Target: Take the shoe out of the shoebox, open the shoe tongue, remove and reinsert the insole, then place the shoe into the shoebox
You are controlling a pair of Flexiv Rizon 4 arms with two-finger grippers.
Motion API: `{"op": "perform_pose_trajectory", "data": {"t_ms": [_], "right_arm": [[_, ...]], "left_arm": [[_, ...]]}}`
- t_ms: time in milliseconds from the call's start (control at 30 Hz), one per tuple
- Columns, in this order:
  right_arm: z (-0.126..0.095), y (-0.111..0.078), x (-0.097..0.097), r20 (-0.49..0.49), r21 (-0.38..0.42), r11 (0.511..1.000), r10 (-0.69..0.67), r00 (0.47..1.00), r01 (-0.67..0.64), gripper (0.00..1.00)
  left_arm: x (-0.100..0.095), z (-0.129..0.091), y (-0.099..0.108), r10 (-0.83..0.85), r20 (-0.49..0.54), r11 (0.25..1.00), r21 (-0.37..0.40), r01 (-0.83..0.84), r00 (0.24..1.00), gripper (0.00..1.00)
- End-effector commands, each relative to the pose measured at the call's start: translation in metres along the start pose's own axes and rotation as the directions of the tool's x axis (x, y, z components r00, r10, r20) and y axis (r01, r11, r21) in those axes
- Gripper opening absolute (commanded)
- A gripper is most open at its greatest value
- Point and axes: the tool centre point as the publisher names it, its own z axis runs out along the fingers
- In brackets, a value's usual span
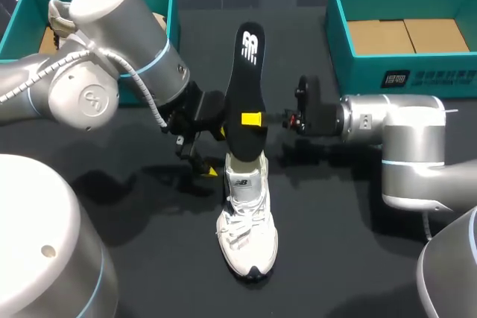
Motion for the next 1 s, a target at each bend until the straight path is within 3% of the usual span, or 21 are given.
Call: {"op": "perform_pose_trajectory", "data": {"t_ms": [33,1000], "right_arm": [[0.003,-0.002,0.0,0.007,0.003,1.0,0.0,1.0,0.0,0.0],[0.005,-0.026,0.003,0.078,0.044,0.999,0.009,0.997,-0.013,0.0]], "left_arm": [[0.0,0.0,0.0,0.001,-0.001,1.0,-0.001,-0.001,1.0,1.0],[0.0,0.0,0.0,0.001,-0.001,1.0,-0.001,-0.001,1.0,1.0]]}}
